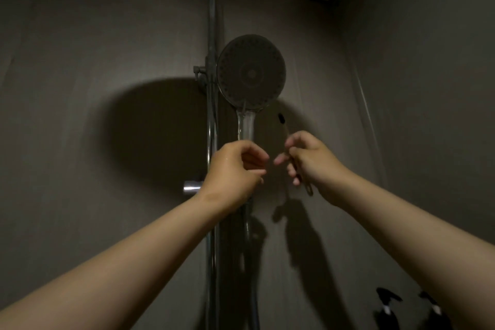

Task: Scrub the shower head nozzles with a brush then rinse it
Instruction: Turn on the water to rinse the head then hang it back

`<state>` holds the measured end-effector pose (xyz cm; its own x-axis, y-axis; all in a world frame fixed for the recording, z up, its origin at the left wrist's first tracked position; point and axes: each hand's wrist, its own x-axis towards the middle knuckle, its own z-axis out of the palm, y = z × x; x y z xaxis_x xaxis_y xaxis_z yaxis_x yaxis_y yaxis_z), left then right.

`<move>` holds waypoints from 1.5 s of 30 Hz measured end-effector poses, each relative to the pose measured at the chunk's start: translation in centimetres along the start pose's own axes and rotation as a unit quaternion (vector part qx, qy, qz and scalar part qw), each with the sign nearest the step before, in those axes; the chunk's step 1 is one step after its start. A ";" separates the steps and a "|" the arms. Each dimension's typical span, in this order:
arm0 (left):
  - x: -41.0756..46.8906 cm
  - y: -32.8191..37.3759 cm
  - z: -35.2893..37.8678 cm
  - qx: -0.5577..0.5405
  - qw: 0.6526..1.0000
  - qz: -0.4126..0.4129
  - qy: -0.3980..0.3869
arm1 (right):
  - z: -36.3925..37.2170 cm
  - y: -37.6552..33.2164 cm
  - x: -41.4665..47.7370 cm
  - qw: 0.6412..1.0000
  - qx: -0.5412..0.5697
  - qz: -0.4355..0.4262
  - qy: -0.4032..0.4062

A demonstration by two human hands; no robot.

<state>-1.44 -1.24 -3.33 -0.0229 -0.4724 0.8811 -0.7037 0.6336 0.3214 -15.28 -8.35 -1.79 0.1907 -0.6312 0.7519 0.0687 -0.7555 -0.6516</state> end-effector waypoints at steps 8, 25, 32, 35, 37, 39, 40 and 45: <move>-5.2 -0.9 5.2 -0.192 0.972 -0.069 -0.116 | -2.3 2.1 -9.2 0.992 0.023 0.111 0.059; -25.4 -2.0 18.0 -0.499 0.745 -0.334 -0.289 | -4.5 11.0 -32.4 0.949 -0.041 0.286 0.123; -28.9 -1.6 21.5 -0.499 0.723 -0.370 -0.302 | -6.6 12.8 -37.1 0.930 -0.031 0.334 0.149; -28.4 -1.5 22.5 -0.500 0.724 -0.372 -0.294 | -7.9 13.2 -38.0 0.922 -0.034 0.351 0.161; -27.3 -1.4 23.1 -0.499 0.727 -0.372 -0.289 | -8.9 13.3 -38.1 0.917 -0.037 0.361 0.163; -25.8 -1.2 23.7 -0.495 0.735 -0.373 -0.276 | -10.0 13.1 -37.7 0.914 -0.051 0.370 0.159; -24.9 -1.1 24.0 -0.494 0.737 -0.378 -0.265 | -10.6 12.9 -37.4 0.913 -0.069 0.371 0.157; -20.4 -0.3 26.4 -0.519 0.708 -0.432 -0.206 | -13.7 11.9 -34.2 0.913 -0.128 0.336 0.194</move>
<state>-19.46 -7.95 -30.59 -0.2572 -0.9618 0.0934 0.3152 0.0079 0.9490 -34.39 1.81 -33.88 -0.2590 -0.9444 0.2027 -0.1772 -0.1598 -0.9711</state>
